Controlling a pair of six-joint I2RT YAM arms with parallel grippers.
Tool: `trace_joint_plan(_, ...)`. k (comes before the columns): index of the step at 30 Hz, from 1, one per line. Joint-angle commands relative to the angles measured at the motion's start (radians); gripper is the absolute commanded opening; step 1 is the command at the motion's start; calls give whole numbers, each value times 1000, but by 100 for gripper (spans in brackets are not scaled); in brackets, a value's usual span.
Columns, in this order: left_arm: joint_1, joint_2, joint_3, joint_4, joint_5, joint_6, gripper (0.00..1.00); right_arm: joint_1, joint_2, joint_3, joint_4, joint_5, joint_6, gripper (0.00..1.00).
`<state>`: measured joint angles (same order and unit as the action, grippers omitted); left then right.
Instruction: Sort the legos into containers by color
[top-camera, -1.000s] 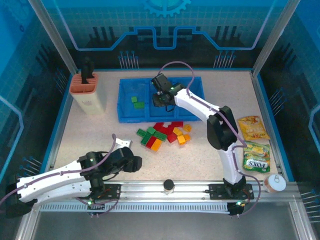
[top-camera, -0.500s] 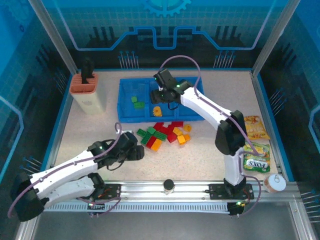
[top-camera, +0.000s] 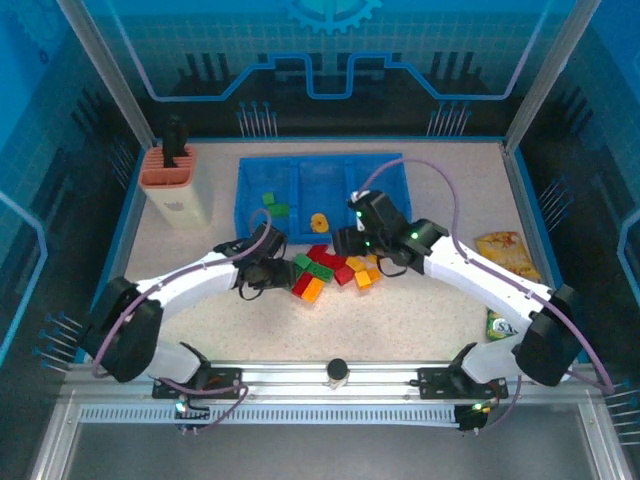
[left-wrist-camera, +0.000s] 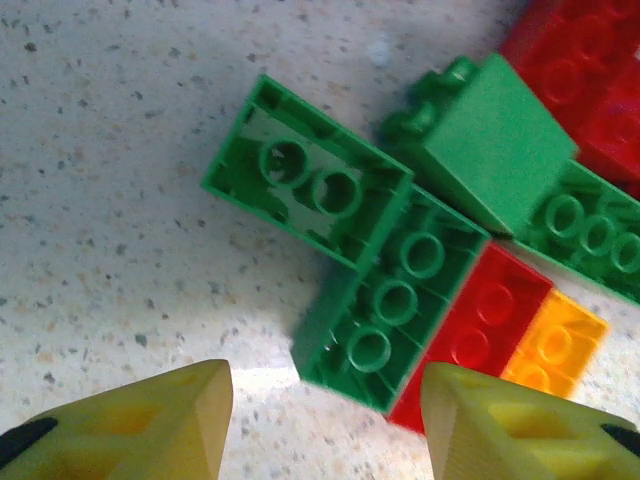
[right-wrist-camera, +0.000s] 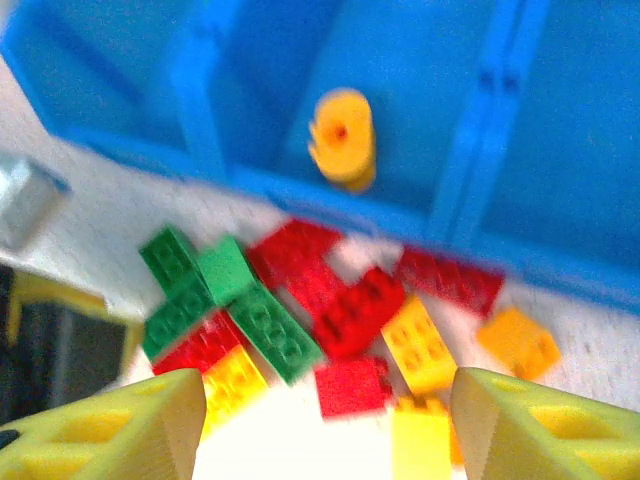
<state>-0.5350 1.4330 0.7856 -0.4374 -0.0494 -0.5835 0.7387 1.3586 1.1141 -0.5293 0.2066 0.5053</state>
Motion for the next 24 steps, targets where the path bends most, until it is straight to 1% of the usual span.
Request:
trace_joint_plan(1, 21, 54, 34, 23, 42, 40, 48, -1, -86, -92, 37, 24, 54, 67)
trace_joint_plan(5, 21, 89, 22, 54, 70, 39, 46, -9, -154, -178, 46, 35, 80, 67)
trace_joint_plan(11, 21, 113, 12, 82, 96, 36, 45, -17, -193, -220, 59, 35, 99, 66)
trace_joint_plan(18, 20, 152, 7, 81, 94, 40, 32, -16, -217, -229, 55, 39, 113, 66)
trace_joint_plan(24, 20, 90, -4, 51, 91, 43, 27, -16, -246, -248, 51, 47, 116, 66)
